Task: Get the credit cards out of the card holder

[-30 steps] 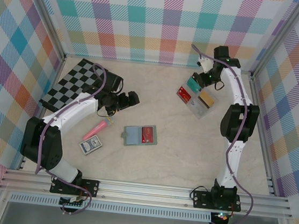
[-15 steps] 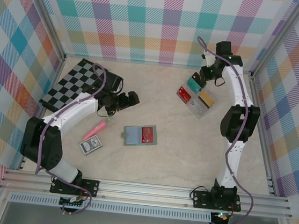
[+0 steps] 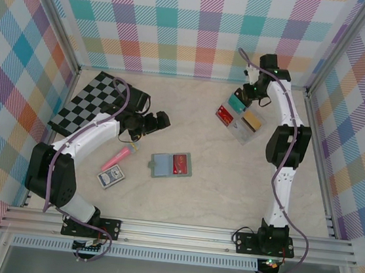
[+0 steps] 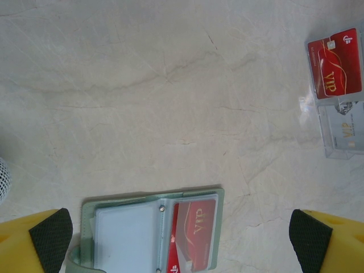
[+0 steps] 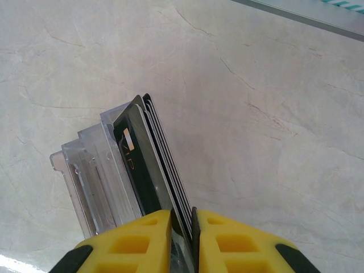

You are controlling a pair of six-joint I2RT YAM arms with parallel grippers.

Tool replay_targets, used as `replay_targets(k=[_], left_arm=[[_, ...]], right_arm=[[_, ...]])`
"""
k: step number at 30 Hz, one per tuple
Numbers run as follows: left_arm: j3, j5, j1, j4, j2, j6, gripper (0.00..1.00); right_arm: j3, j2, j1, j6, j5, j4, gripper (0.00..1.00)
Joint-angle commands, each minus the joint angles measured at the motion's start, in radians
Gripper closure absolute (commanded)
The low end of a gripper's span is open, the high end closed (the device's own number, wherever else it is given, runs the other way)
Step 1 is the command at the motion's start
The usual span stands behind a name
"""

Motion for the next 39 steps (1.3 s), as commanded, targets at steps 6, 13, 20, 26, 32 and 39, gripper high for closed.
replay_targets(k=[6,13,20,26,32,39], left_arm=[[-0.005,0.014,0.017,-0.016,0.011,0.010,0.00],[-0.008,0.013,0.017,-0.016,0.009,0.010,0.00],[-0.010,0.012,0.017,-0.015,0.009,0.009,0.00],[-0.013,0.012,0.017,-0.012,0.008,0.009,0.00],[-0.018,0.010,0.017,-0.014,0.008,0.009,0.00],[-0.021,0.008,0.017,-0.016,0.003,0.010,0.00]], right_arm=[[-0.008,0.016,-0.006,-0.017,-0.074,-0.062,0.90],[-0.042,-0.010,-0.005,-0.046,-0.071,-0.048,0.93],[-0.043,-0.061,0.005,-0.075,0.002,-0.025,0.98],[-0.051,-0.084,0.030,-0.111,0.096,-0.006,1.00],[-0.070,-0.099,0.048,-0.118,0.112,0.009,1.00],[-0.109,-0.073,0.049,-0.102,0.111,0.020,0.99]])
